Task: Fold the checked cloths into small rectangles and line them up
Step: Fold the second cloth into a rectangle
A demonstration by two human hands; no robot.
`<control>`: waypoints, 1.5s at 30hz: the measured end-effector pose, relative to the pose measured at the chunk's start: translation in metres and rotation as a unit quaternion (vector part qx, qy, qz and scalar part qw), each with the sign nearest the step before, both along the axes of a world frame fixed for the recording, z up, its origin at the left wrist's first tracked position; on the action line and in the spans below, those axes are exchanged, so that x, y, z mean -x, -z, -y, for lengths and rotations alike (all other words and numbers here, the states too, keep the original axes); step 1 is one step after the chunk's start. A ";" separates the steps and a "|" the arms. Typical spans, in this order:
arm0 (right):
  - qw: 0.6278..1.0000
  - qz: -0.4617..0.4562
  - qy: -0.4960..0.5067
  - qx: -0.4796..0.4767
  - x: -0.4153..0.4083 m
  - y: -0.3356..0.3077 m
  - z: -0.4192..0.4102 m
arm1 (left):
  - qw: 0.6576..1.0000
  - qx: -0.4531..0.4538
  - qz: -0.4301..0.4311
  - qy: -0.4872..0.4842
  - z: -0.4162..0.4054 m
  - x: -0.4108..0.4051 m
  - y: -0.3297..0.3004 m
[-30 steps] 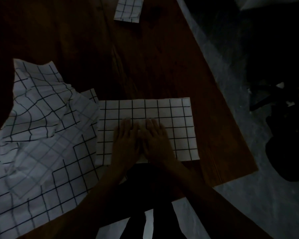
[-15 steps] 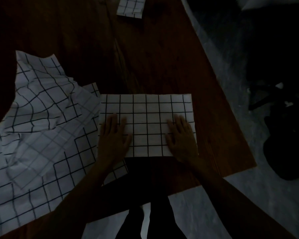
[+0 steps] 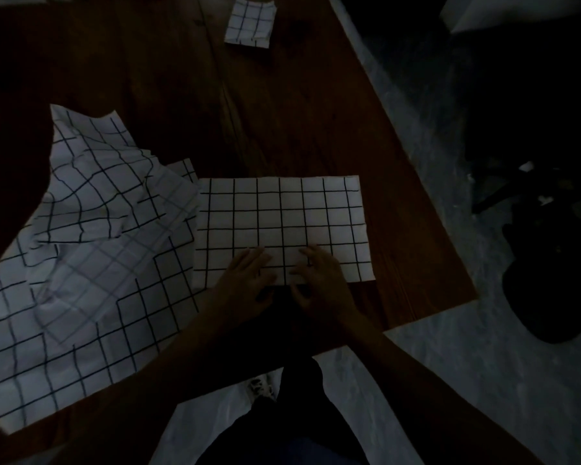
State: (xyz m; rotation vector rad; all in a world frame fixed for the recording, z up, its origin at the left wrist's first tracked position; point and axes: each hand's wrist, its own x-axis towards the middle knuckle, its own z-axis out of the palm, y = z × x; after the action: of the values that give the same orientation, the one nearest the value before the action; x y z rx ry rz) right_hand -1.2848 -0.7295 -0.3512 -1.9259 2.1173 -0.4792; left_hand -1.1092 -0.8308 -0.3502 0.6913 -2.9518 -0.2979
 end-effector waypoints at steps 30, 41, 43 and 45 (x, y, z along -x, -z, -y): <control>0.998 0.032 0.061 0.003 -0.010 -0.015 0.018 | 0.998 -0.017 -0.010 -0.060 0.012 0.007 -0.017; 0.999 0.013 -0.006 0.051 0.003 -0.036 0.027 | 0.993 0.089 -0.054 -0.050 0.025 -0.006 -0.024; 0.999 -0.003 -0.015 0.051 0.000 -0.036 0.030 | 0.993 0.095 -0.055 -0.035 0.024 0.000 -0.024; 1.000 -0.005 -0.016 0.021 0.000 -0.040 0.029 | 0.994 0.088 -0.065 -0.025 0.024 0.000 -0.023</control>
State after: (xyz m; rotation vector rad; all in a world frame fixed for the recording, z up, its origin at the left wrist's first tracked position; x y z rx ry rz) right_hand -1.2851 -0.7589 -0.3112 -1.9855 2.0950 -0.5140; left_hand -1.1096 -0.8552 -0.3268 0.6937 -2.7898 -0.0731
